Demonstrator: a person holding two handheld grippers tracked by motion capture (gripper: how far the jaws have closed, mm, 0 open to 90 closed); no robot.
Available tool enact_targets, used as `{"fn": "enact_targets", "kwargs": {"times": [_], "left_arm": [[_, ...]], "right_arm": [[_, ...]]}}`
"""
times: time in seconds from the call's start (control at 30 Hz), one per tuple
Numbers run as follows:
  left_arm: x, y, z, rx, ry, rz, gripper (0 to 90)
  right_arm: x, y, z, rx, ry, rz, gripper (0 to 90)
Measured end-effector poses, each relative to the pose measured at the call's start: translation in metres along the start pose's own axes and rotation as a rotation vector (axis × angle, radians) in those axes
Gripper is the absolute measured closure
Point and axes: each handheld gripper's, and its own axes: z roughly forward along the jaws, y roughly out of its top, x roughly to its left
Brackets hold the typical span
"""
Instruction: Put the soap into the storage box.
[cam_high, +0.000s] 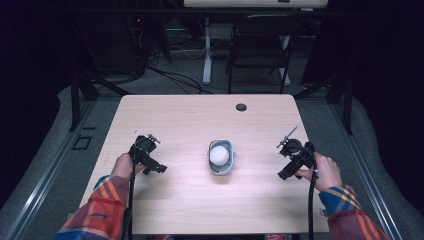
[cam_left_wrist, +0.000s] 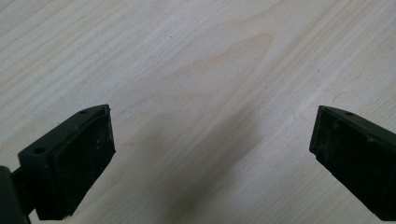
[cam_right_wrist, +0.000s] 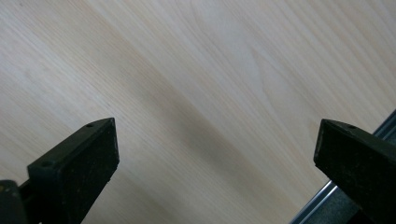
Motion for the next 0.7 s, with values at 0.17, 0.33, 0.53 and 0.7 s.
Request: {"fn": "enact_targets", "kwargs": {"times": [0.17,0.33,0.53,0.7], "left_arm": [[-0.001,0.0,-0.001,0.0,-0.002,0.004,0.0],[-0.003,0.0,-0.001,0.002,-0.001,0.006,0.0],[-0.003,0.0,-0.002,0.003,0.0,0.01,0.0],[-0.003,0.0,-0.002,0.002,0.0,0.015,0.0]], "right_arm": [[-0.002,-0.015,0.008,0.013,-0.001,0.028,0.0],[-0.005,-0.031,0.018,0.048,-0.014,0.04,0.0],[-0.004,-0.037,0.029,0.091,-0.029,0.047,0.0],[-0.005,-0.035,0.027,0.133,-0.033,0.014,0.0]]}}
